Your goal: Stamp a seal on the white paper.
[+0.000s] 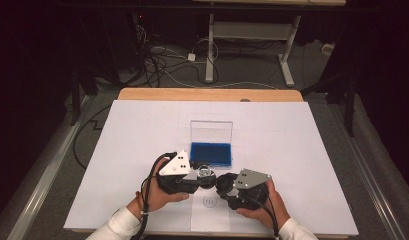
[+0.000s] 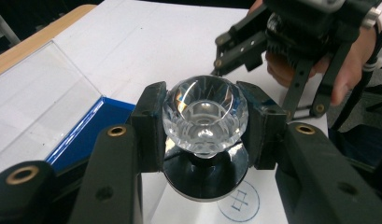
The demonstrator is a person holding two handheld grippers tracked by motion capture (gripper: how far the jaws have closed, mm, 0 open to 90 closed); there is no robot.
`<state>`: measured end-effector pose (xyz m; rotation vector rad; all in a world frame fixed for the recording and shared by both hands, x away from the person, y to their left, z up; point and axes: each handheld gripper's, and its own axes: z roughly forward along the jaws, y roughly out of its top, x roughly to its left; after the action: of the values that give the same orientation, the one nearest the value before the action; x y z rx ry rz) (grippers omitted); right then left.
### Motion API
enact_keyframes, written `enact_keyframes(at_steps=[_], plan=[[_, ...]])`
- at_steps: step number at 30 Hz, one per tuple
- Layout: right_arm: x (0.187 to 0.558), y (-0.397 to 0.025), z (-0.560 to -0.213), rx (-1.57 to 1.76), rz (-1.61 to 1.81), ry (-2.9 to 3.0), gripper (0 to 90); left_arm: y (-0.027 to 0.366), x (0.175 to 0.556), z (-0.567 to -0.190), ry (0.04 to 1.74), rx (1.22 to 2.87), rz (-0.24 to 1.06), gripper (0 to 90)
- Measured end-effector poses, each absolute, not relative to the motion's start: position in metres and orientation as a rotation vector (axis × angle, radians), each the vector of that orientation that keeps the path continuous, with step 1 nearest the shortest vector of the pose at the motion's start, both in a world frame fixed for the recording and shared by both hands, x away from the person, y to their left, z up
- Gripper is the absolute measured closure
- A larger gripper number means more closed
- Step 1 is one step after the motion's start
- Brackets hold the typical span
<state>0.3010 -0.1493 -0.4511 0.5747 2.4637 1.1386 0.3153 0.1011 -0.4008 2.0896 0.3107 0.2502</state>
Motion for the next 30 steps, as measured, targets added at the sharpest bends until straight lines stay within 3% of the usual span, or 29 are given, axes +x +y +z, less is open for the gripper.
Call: enact_keyframes(at_steps=[30], plan=[[0.280,-0.194,-0.439,0.639,1.128,2.361,38.4,0.094,0.300,-0.419,0.245,2.209,0.240,54.4]])
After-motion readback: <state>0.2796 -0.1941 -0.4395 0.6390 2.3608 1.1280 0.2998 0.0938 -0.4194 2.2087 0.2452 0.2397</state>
